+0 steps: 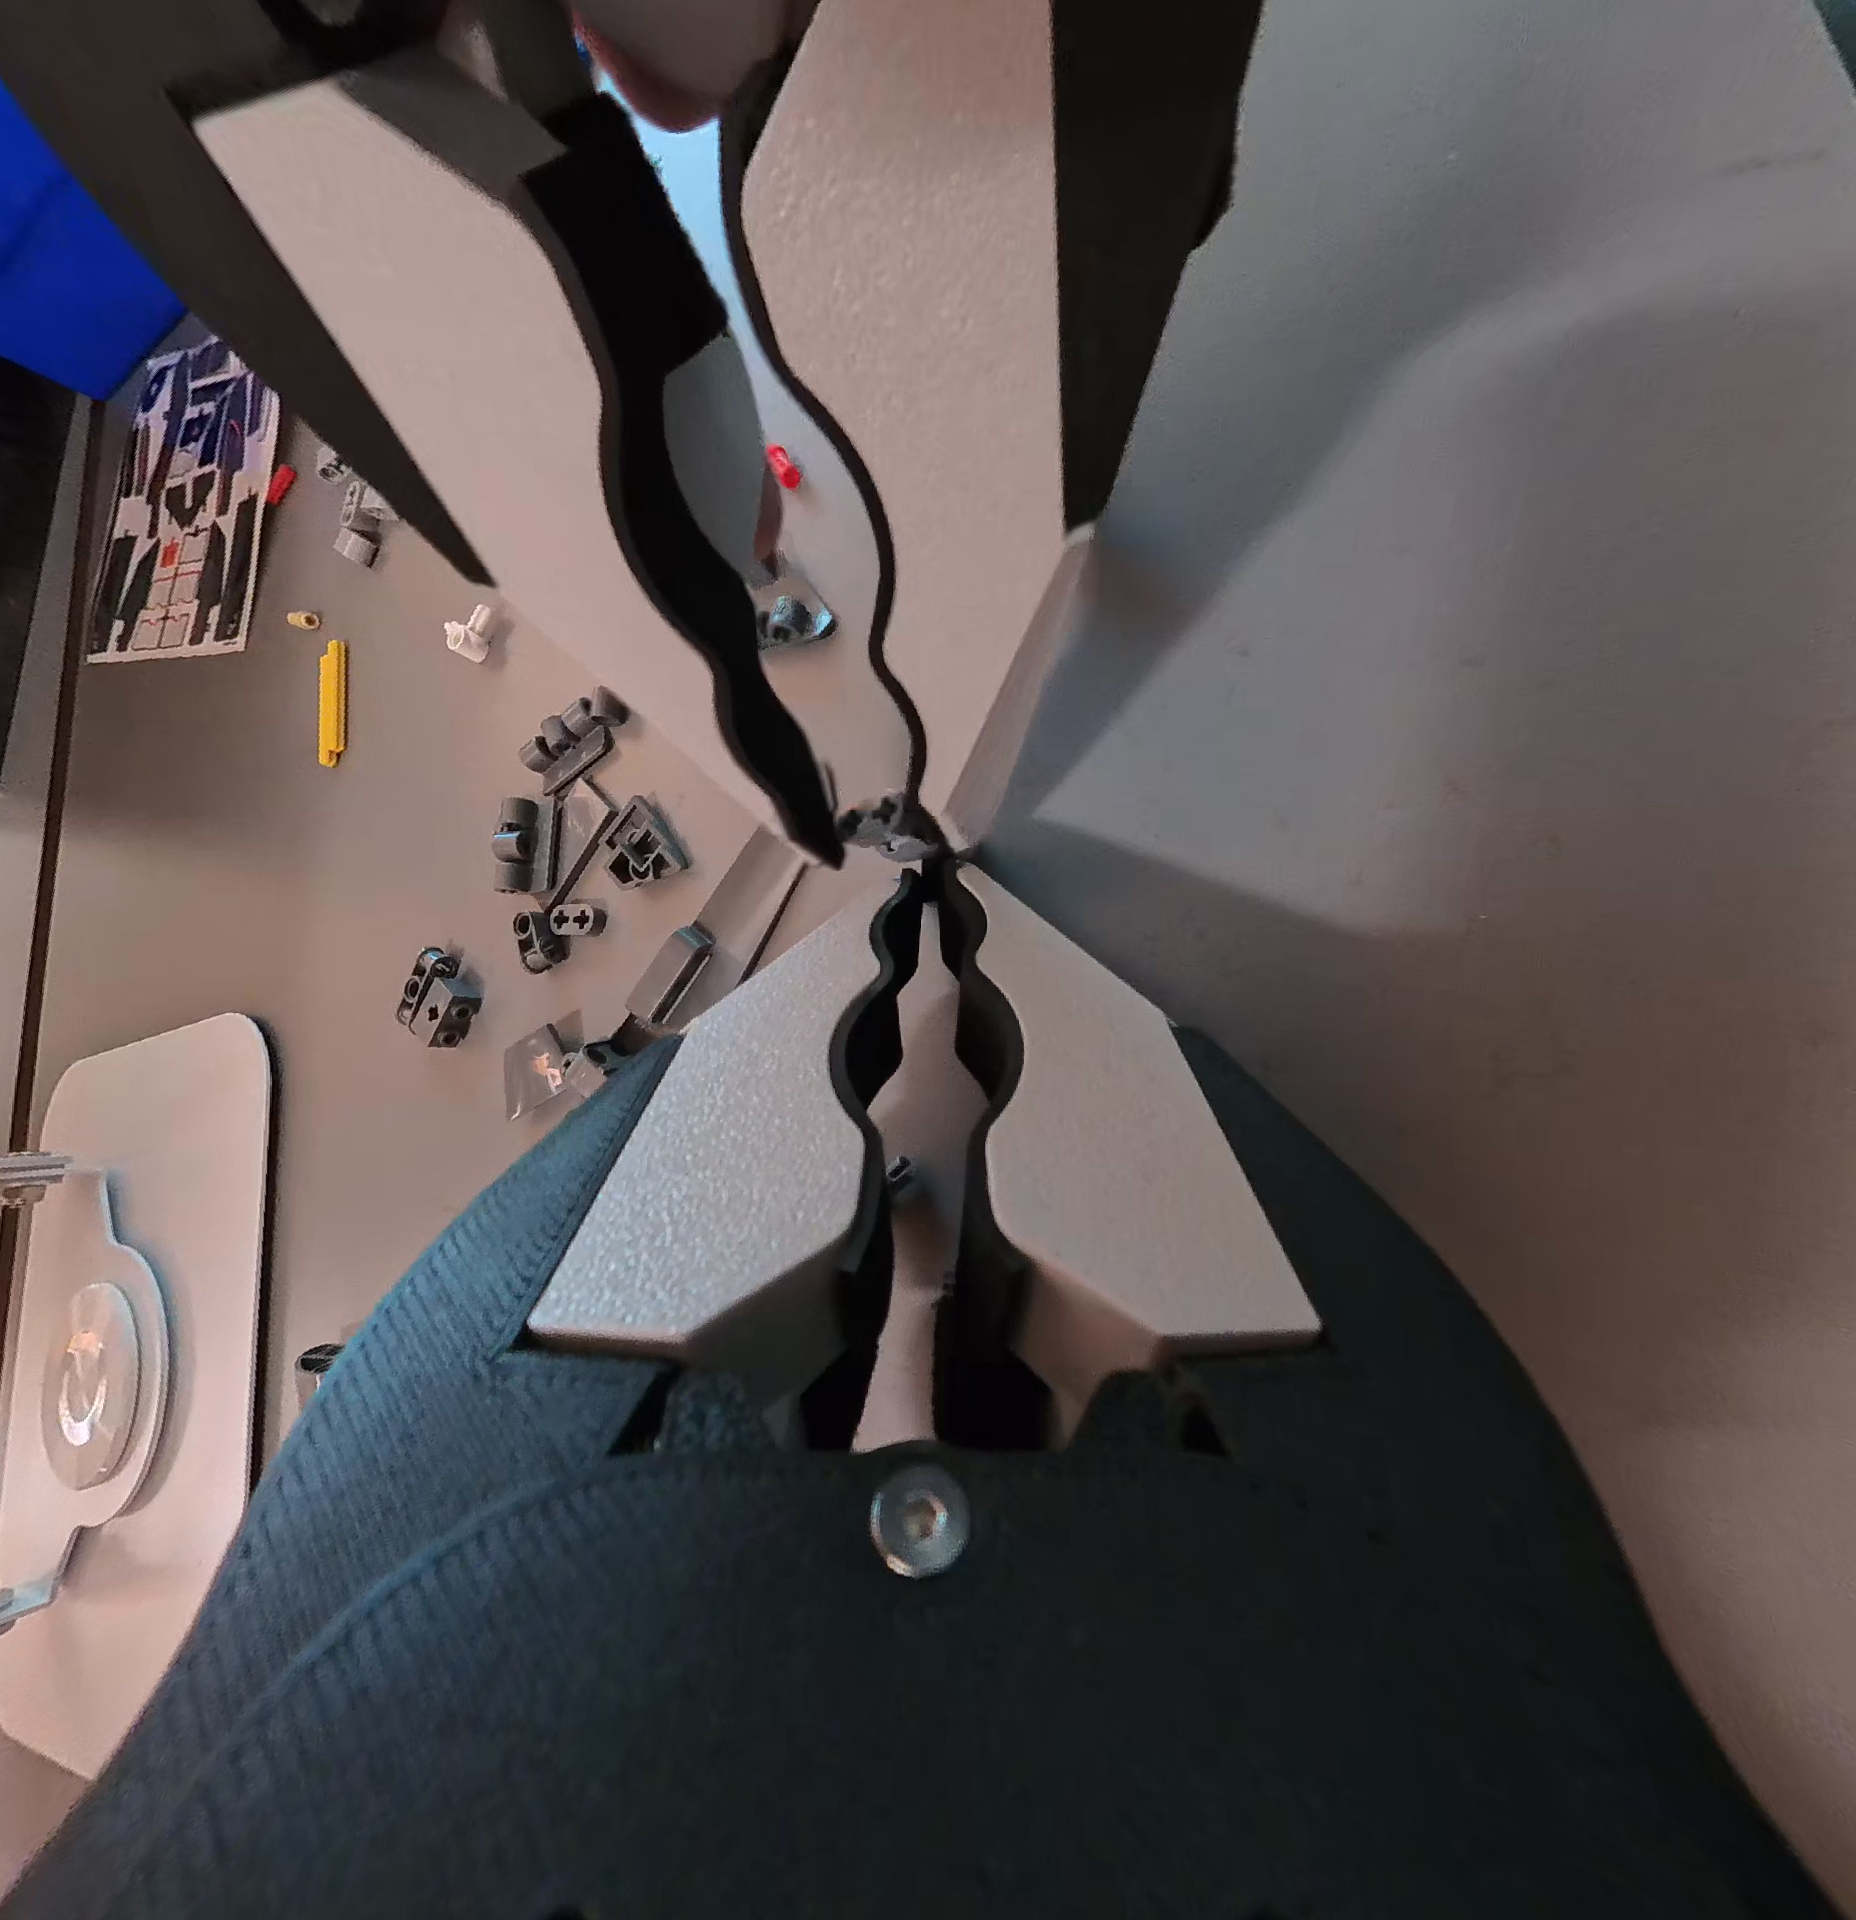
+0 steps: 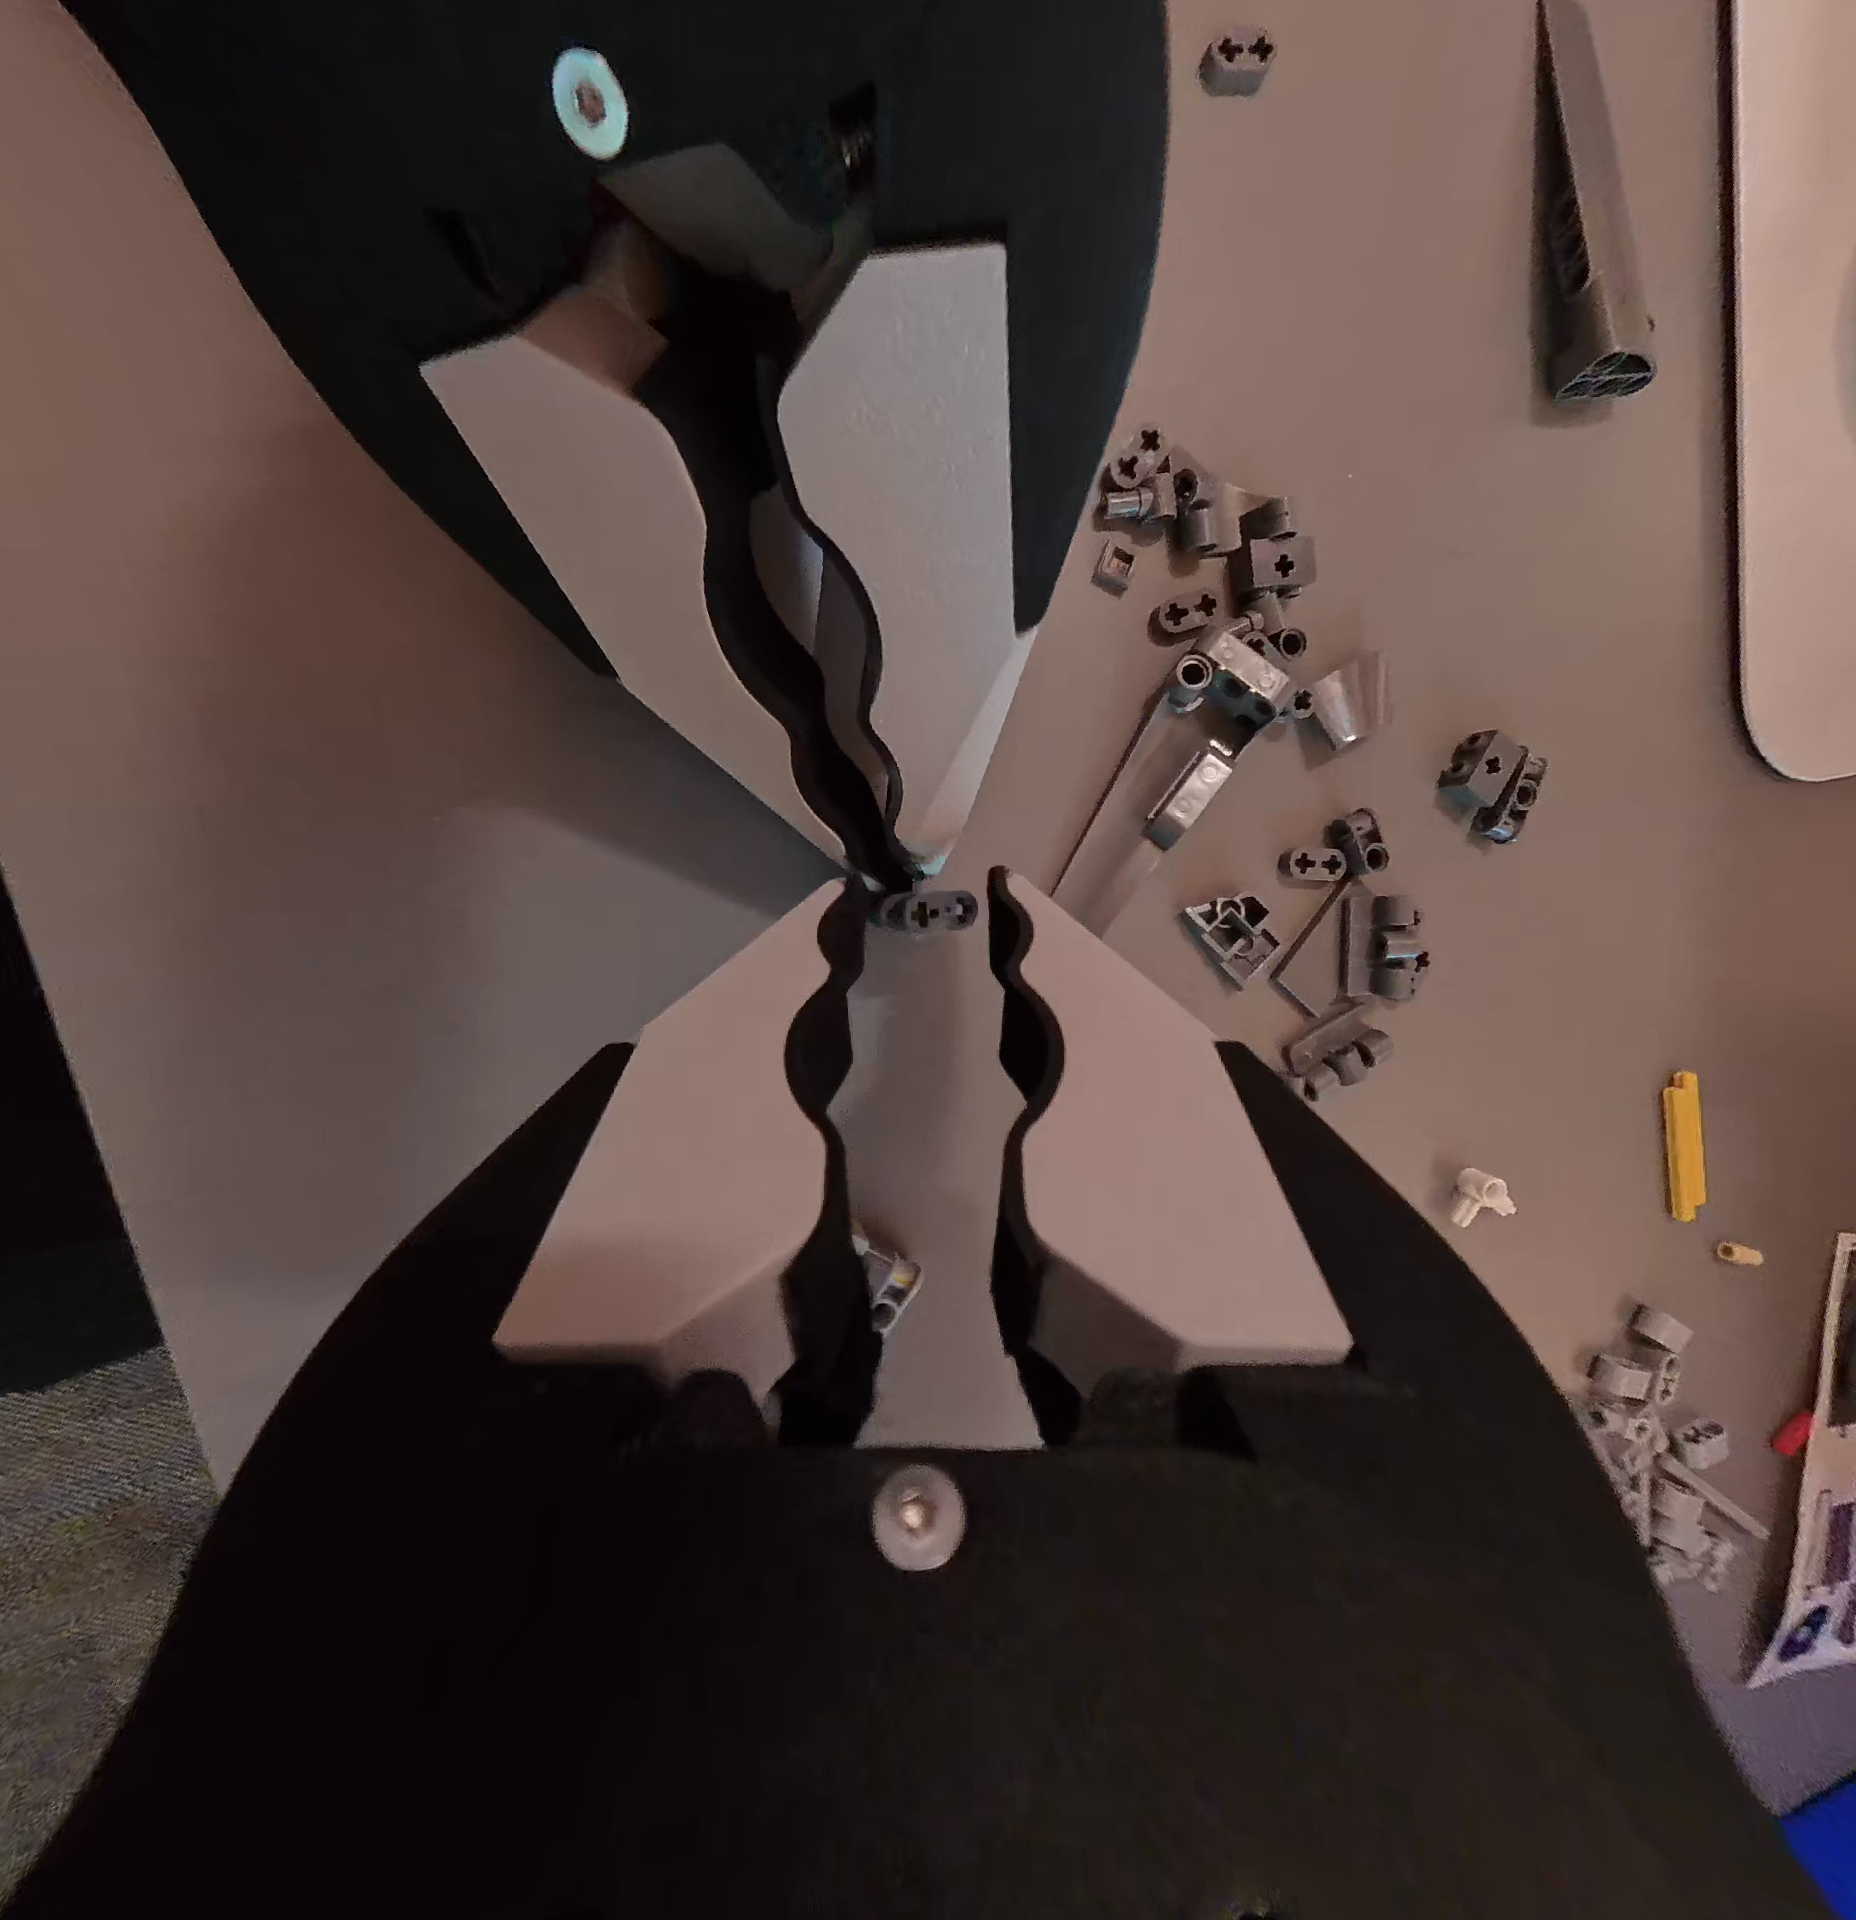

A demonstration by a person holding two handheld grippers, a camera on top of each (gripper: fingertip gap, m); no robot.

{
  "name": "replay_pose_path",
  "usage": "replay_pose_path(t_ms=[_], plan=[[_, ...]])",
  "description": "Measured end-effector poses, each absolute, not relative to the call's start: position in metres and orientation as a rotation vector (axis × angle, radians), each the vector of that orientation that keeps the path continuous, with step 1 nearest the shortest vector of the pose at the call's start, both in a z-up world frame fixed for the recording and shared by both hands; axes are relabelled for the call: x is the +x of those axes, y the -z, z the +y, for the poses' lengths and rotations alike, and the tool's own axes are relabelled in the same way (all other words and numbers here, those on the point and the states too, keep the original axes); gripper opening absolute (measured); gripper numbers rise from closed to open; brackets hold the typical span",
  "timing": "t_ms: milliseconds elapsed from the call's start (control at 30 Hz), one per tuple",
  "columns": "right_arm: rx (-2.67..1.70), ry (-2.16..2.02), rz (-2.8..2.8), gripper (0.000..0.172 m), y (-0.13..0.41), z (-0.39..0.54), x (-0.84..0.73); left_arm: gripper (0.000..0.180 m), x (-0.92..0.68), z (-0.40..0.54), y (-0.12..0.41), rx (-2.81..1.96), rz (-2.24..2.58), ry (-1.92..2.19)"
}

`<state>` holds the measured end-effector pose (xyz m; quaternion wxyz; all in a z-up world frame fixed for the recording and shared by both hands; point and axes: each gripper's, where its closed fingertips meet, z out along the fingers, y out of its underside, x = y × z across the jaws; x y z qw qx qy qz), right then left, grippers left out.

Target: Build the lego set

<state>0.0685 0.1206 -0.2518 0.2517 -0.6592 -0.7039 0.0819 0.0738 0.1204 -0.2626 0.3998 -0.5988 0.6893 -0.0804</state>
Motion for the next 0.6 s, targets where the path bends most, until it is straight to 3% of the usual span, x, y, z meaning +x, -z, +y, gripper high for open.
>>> replay_pose_path(t_ms=[167,600], plan=[[-1.800,-0.271,-1.839,0.031,0.241,0.119,0.065,0.001,0.074,0.120,0.262,-1.502,1.742,0.198],[-1.662,-0.105,-1.725,0.031,0.220,0.105,0.072,0.001,0.076,0.118,0.262,-1.491,1.734,0.184]])
